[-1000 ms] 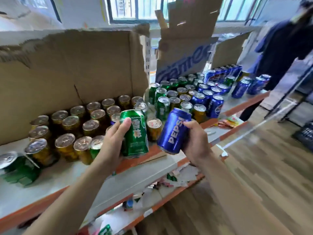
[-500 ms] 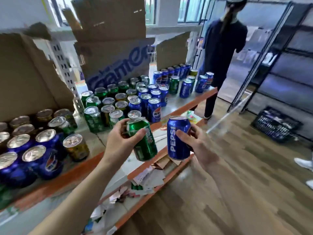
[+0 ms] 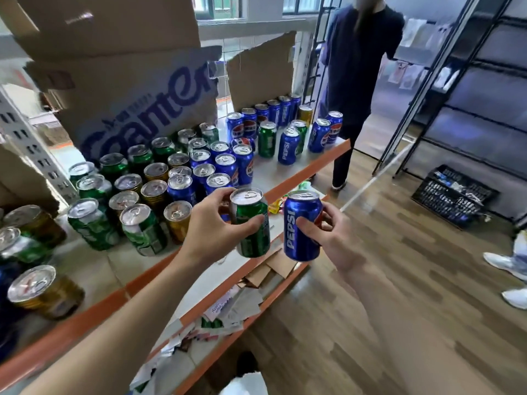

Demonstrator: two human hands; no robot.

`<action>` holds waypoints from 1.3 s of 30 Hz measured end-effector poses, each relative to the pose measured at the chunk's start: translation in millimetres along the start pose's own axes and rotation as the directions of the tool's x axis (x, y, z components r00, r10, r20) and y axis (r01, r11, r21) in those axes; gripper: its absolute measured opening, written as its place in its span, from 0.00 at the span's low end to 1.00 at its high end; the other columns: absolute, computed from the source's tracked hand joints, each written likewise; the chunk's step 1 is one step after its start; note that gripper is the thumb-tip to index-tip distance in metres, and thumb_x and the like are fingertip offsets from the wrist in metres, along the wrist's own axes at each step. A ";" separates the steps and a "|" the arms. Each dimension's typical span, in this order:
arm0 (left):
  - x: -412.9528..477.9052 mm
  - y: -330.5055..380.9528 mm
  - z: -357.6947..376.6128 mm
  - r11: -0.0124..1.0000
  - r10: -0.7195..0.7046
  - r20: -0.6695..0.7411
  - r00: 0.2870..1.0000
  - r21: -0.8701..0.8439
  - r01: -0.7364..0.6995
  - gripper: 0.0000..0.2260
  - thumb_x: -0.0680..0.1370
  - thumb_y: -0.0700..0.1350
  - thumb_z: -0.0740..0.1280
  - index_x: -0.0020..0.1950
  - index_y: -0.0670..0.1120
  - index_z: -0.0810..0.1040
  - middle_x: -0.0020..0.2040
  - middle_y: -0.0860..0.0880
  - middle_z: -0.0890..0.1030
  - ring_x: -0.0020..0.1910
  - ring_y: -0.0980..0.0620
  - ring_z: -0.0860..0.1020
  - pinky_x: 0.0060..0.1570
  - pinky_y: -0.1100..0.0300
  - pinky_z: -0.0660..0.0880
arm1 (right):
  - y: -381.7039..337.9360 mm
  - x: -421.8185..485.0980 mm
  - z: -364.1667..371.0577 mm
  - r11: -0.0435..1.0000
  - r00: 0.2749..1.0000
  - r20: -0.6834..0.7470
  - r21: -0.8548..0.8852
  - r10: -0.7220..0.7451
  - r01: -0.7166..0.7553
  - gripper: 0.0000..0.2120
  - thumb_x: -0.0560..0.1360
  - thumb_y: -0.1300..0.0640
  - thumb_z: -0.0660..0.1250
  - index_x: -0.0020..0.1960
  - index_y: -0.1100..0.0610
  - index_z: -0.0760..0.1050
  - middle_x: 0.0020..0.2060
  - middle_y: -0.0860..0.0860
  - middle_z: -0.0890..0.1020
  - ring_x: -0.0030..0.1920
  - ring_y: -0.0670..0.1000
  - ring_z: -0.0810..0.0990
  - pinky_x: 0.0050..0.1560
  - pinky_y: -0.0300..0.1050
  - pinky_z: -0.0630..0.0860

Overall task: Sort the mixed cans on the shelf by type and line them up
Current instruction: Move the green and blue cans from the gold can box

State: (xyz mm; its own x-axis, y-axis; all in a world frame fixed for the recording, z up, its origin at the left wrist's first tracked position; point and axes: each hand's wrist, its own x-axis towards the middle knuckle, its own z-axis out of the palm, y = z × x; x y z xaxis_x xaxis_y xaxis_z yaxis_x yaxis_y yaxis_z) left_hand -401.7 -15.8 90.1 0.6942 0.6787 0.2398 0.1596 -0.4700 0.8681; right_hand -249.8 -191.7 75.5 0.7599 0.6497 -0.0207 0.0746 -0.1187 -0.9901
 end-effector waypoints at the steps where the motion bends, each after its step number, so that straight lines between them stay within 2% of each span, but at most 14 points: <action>1: 10.4 -0.5 4.4 1.000 0.016 -0.005 1.000 0.023 -0.016 0.34 0.64 0.58 0.80 0.65 0.46 0.75 0.54 0.52 0.82 0.53 0.54 0.80 0.55 0.51 0.80 | 0.1 12.1 -1.6 1.000 1.000 0.004 -0.004 -0.007 0.007 0.33 0.62 0.40 0.78 0.64 0.50 0.76 0.54 0.49 0.83 0.57 0.53 0.81 0.60 0.56 0.78; 4: 46.2 -3.3 16.3 0.993 0.077 -0.026 0.997 0.091 -0.074 0.30 0.65 0.56 0.80 0.63 0.47 0.76 0.53 0.52 0.81 0.51 0.55 0.80 0.52 0.52 0.80 | -3.8 50.4 -4.8 0.999 0.999 0.040 -0.025 -0.021 0.022 0.27 0.66 0.44 0.78 0.62 0.50 0.76 0.53 0.49 0.84 0.57 0.51 0.81 0.60 0.54 0.78; 8: 94.8 -10.2 26.9 0.970 0.125 -0.069 0.990 0.218 -0.107 0.34 0.63 0.66 0.73 0.61 0.46 0.77 0.53 0.50 0.82 0.51 0.51 0.79 0.52 0.48 0.79 | -11.7 98.6 -8.3 0.998 0.997 0.070 -0.045 -0.030 0.033 0.29 0.67 0.47 0.75 0.65 0.53 0.75 0.55 0.50 0.83 0.57 0.51 0.81 0.60 0.52 0.78; 11: 123.7 -14.0 33.9 0.941 0.150 -0.094 0.984 0.320 -0.113 0.34 0.63 0.68 0.70 0.60 0.46 0.78 0.52 0.48 0.83 0.50 0.50 0.79 0.52 0.50 0.78 | -15.8 129.0 -10.4 0.998 0.997 0.079 -0.050 -0.022 0.026 0.29 0.66 0.47 0.76 0.65 0.52 0.74 0.55 0.49 0.83 0.56 0.50 0.81 0.60 0.53 0.78; 14: 144.2 -19.6 39.0 0.921 0.122 -0.082 0.989 0.381 -0.082 0.33 0.63 0.67 0.69 0.59 0.46 0.78 0.50 0.48 0.83 0.48 0.48 0.79 0.52 0.48 0.77 | -16.6 153.5 -10.6 0.999 0.995 0.097 -0.047 -0.007 0.011 0.25 0.65 0.47 0.76 0.60 0.48 0.75 0.55 0.48 0.83 0.56 0.50 0.81 0.59 0.51 0.78; 16: 153.0 -24.5 42.0 0.905 0.107 -0.075 0.991 0.421 -0.066 0.31 0.64 0.65 0.71 0.58 0.45 0.77 0.48 0.47 0.83 0.46 0.47 0.79 0.52 0.47 0.76 | -15.9 166.8 -9.8 1.000 0.993 0.117 -0.019 0.003 0.000 0.24 0.64 0.49 0.75 0.60 0.47 0.75 0.54 0.47 0.83 0.57 0.49 0.81 0.56 0.46 0.79; 18: 158.7 -28.2 44.4 0.881 0.105 -0.078 0.991 0.470 -0.056 0.30 0.65 0.62 0.73 0.58 0.44 0.77 0.47 0.47 0.82 0.46 0.46 0.79 0.52 0.47 0.76 | -13.6 178.9 -8.3 1.000 0.991 0.133 -0.017 0.011 -0.009 0.28 0.65 0.50 0.75 0.63 0.51 0.74 0.55 0.48 0.83 0.57 0.49 0.81 0.56 0.45 0.79; 22: 167.3 -34.2 47.5 0.841 0.101 -0.082 0.992 0.539 -0.041 0.26 0.65 0.59 0.76 0.55 0.43 0.78 0.44 0.47 0.83 0.43 0.45 0.79 0.48 0.48 0.77 | -8.7 202.0 -5.5 1.000 0.986 0.166 -0.031 0.006 -0.001 0.32 0.64 0.50 0.76 0.66 0.55 0.73 0.54 0.49 0.84 0.56 0.49 0.82 0.58 0.50 0.79; 26: 173.2 -38.9 51.3 0.832 0.036 -0.094 0.995 0.554 0.023 0.25 0.64 0.61 0.74 0.51 0.43 0.78 0.43 0.47 0.82 0.42 0.46 0.79 0.46 0.51 0.75 | -1.4 225.0 -7.0 0.999 0.970 0.244 -0.033 0.015 -0.007 0.32 0.64 0.48 0.77 0.66 0.52 0.73 0.53 0.49 0.84 0.56 0.51 0.82 0.58 0.52 0.79; 29: 173.8 -39.0 54.3 0.802 0.011 -0.110 0.994 0.595 0.057 0.28 0.64 0.62 0.74 0.53 0.42 0.78 0.44 0.47 0.82 0.43 0.47 0.79 0.48 0.51 0.76 | 2.5 243.0 -9.4 1.000 0.948 0.318 -0.015 0.003 0.002 0.27 0.65 0.50 0.76 0.62 0.48 0.73 0.53 0.49 0.84 0.55 0.49 0.82 0.55 0.47 0.80; 32: 173.5 -32.7 59.8 0.768 -0.011 -0.134 0.991 0.634 0.095 0.28 0.64 0.63 0.71 0.53 0.42 0.79 0.44 0.47 0.83 0.42 0.47 0.80 0.49 0.52 0.76 | 3.5 259.6 -13.3 1.000 0.920 0.392 -0.010 -0.011 0.017 0.28 0.66 0.50 0.75 0.64 0.50 0.73 0.53 0.48 0.84 0.54 0.47 0.82 0.52 0.43 0.80; 36: 173.2 -25.1 70.9 0.741 -0.049 -0.206 0.977 0.648 0.174 0.32 0.63 0.63 0.71 0.57 0.41 0.79 0.47 0.46 0.84 0.45 0.47 0.81 0.51 0.50 0.77 | 8.5 283.3 -22.2 1.000 0.881 0.473 -0.007 -0.021 0.028 0.29 0.65 0.50 0.76 0.65 0.53 0.73 0.51 0.48 0.84 0.53 0.48 0.83 0.54 0.47 0.81; 39: 169.9 -24.1 83.0 0.682 -0.102 -0.246 0.964 0.688 0.248 0.32 0.65 0.65 0.70 0.58 0.43 0.77 0.46 0.46 0.83 0.44 0.46 0.80 0.51 0.49 0.77 | 15.3 299.6 -27.3 0.999 0.850 0.526 -0.016 -0.029 0.044 0.29 0.66 0.50 0.77 0.64 0.52 0.73 0.52 0.49 0.84 0.54 0.49 0.83 0.58 0.51 0.80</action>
State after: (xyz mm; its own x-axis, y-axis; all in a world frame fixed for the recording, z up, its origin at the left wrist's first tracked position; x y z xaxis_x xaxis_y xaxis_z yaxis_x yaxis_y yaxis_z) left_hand -229.3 64.0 73.8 0.4798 0.8412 0.2495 0.7643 -0.5403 0.3521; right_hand -3.4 -19.4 58.0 0.3039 0.9507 -0.0619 0.1179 -0.1020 -0.9878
